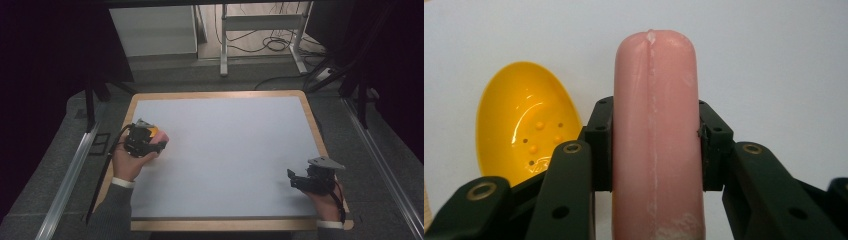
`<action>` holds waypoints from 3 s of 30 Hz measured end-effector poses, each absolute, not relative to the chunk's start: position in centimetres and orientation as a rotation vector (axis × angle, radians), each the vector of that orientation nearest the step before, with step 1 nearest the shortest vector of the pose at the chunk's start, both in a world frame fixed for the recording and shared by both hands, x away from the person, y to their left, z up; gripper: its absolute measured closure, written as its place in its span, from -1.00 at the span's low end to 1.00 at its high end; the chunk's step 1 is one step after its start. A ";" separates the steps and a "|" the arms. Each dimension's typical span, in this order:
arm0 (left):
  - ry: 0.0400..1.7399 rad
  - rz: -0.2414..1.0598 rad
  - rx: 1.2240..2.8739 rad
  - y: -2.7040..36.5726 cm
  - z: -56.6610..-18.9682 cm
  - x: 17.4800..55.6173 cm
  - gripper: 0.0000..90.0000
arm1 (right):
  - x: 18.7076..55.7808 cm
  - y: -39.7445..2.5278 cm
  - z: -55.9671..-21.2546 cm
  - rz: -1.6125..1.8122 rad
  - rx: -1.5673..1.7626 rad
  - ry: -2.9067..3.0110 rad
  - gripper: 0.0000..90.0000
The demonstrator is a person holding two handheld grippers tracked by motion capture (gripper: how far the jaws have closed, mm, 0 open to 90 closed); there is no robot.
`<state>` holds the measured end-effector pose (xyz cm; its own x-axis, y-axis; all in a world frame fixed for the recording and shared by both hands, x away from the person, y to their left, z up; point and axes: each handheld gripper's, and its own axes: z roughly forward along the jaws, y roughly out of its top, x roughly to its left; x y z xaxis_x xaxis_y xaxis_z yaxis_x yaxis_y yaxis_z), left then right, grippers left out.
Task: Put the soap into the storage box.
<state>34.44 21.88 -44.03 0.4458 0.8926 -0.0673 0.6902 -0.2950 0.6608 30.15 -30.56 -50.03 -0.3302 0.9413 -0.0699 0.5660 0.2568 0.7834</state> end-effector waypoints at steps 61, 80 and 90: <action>1.493 0.438 2.042 26.0 -45.8 38.6 0.34 | 30.1 -30.6 -50.1 0.891 1.366 1.991 -0.82; 1.565 0.370 2.050 26.4 -48.8 39.7 0.34 | 30.2 -30.5 -50.3 0.882 1.367 1.997 -0.82; 1.510 0.438 1.956 26.8 -47.0 38.7 -0.25 | 30.2 -30.5 -50.3 0.881 1.369 1.997 -0.82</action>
<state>38.72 26.76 -47.00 0.2907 0.9505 -0.1100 0.7442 -0.1523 0.6503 30.23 -30.55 -50.30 -0.3235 0.9428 -0.0804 0.5765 0.2638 0.7734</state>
